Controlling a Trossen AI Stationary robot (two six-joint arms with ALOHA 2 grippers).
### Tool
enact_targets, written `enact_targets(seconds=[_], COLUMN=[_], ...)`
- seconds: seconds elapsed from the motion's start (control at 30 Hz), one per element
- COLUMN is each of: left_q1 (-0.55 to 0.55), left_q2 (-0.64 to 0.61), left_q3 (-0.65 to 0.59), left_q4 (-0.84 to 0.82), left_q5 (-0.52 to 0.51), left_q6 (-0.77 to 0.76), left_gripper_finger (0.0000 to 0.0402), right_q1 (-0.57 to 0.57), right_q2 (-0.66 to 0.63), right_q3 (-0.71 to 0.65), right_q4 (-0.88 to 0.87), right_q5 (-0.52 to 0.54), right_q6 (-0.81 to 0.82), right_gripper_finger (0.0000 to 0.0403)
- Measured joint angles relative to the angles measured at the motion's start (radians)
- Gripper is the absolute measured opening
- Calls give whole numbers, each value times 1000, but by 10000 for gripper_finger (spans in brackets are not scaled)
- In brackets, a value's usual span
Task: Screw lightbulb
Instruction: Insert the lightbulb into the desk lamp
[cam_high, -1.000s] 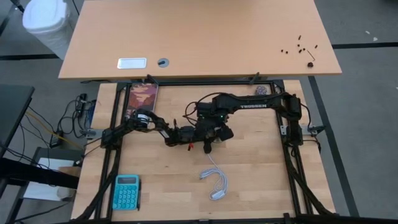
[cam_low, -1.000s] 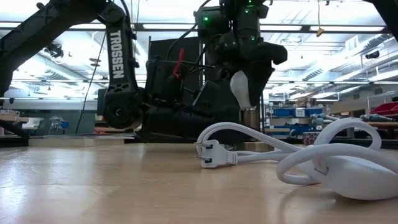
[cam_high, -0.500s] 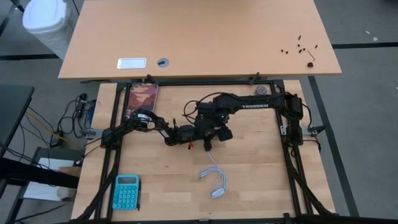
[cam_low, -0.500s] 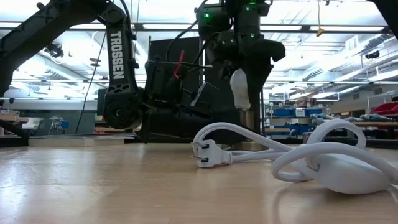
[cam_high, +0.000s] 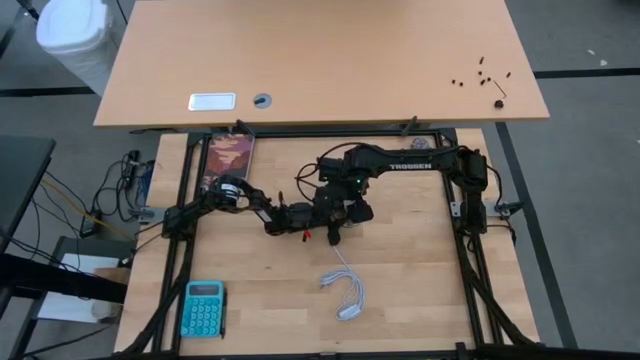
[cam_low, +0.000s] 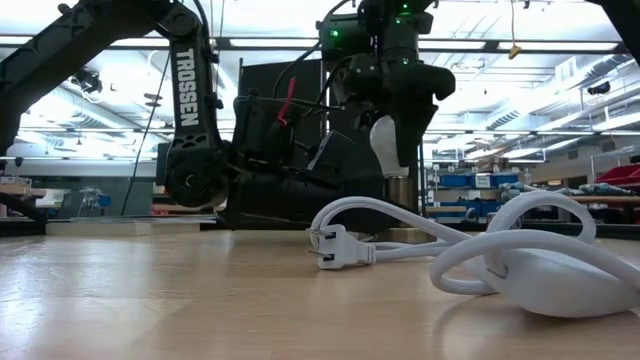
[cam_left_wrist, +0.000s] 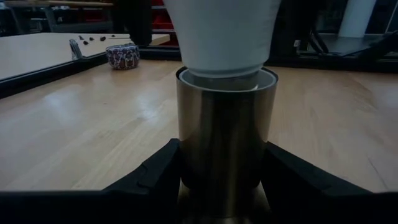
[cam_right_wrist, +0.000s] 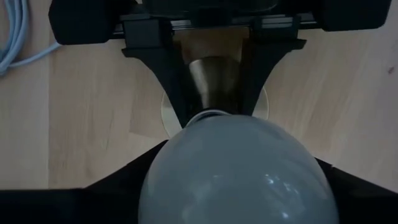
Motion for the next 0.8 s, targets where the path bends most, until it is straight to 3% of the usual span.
enact_targets(seconds=[0.37, 0.6, 0.8], left_q1=[0, 1, 1], left_q2=[0, 0, 0], left_q3=[0, -1, -1], left_q4=[0, -1, 0], left_q5=[-33, -36, -41], left_q6=[-7, -21, -23], left_gripper_finger=[198, 198, 198], right_q1=[15, 25, 25], right_q2=[0, 1, 2], right_q3=[-2, -3, -3], right_q4=[9, 36, 34], right_q5=[44, 53, 53], right_q6=[204, 339, 474], right_gripper_finger=[255, 271, 257])
